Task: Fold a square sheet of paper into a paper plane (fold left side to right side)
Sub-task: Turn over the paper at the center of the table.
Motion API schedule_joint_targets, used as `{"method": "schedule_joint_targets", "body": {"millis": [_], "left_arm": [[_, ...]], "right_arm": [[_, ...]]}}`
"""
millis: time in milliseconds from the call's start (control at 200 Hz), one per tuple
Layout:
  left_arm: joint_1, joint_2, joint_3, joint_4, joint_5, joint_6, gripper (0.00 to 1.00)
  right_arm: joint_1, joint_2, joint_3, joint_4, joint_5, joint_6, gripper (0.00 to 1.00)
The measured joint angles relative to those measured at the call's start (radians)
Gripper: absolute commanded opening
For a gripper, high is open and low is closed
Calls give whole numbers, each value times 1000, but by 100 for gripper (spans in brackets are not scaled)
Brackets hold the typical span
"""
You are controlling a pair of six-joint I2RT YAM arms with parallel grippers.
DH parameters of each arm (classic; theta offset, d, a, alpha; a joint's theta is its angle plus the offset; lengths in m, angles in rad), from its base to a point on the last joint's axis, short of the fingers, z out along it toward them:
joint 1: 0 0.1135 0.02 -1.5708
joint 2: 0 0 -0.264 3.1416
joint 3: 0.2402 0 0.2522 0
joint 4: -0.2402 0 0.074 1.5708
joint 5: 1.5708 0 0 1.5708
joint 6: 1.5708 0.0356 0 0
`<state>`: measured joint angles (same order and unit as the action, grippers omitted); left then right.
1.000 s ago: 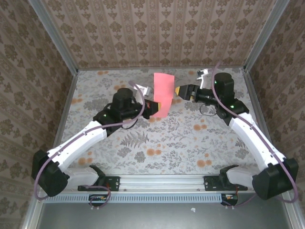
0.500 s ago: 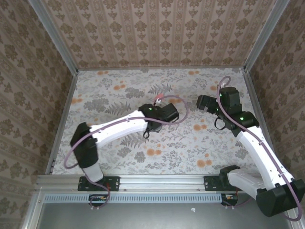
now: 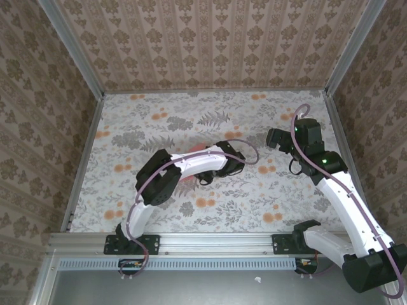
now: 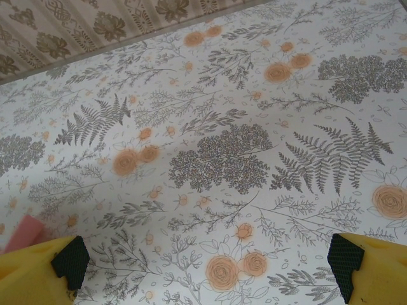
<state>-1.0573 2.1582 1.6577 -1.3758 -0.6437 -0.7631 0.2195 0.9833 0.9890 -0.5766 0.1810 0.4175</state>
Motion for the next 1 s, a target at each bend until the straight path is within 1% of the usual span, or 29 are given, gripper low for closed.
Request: {"method": "schedule_joint_targets", "body": {"millis": [175,215,450,595,720,800,865,990,1000], "left_arm": [[29,12,9,85,148,46,18],[39,12,14,115,196,63,22],[89,12,18,278,421,139,51],[122,-14,8,385,552,169,62],[156,-116,-57,503,660,187,68],[183,-212,-121,576,717,188,69],[217,-308,-195,650,758,188,69],[311,-496,-377,789,827,180,70],[317,-506,-389,800,831,180,70]], "right_arm": [[-2,0,-5,-1,-1,0,100],[-2,0,-5,-1,-2,0,100],[-4,34,-5,0,-29,-4,100],[-4,80,-5,0,-82,-8,100],[-6,131,-5,0,-145,-18,100],[-6,167,-5,1,-195,-19,90],[-5,204,-5,12,-259,-14,82],[30,297,-9,79,-377,7,64],[32,301,-9,84,-382,14,61]]}}
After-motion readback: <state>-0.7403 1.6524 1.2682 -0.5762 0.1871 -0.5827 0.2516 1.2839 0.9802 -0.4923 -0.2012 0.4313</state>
